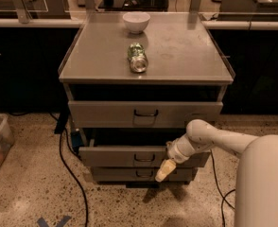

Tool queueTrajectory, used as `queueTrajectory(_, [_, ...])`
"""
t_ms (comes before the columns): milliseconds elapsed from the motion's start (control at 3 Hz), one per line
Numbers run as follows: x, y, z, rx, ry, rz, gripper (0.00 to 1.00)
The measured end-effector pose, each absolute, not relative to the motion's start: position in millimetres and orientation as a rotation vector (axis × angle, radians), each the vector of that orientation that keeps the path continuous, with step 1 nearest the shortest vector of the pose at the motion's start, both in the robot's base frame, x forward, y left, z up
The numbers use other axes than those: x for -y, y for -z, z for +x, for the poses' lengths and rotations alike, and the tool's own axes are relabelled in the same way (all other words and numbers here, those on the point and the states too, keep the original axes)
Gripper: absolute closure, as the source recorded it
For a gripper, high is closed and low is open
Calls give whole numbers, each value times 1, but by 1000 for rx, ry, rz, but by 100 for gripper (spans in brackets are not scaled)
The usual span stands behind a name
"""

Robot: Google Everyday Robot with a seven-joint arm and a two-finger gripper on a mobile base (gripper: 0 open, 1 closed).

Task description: Open middle drawer

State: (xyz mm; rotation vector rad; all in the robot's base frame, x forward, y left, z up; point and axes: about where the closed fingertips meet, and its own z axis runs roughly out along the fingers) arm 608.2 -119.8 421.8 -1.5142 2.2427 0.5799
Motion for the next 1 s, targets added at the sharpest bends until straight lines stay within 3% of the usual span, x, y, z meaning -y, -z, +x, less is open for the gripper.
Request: queueTrajectory(1000, [124, -425, 565, -2272, -605, -1528, 0])
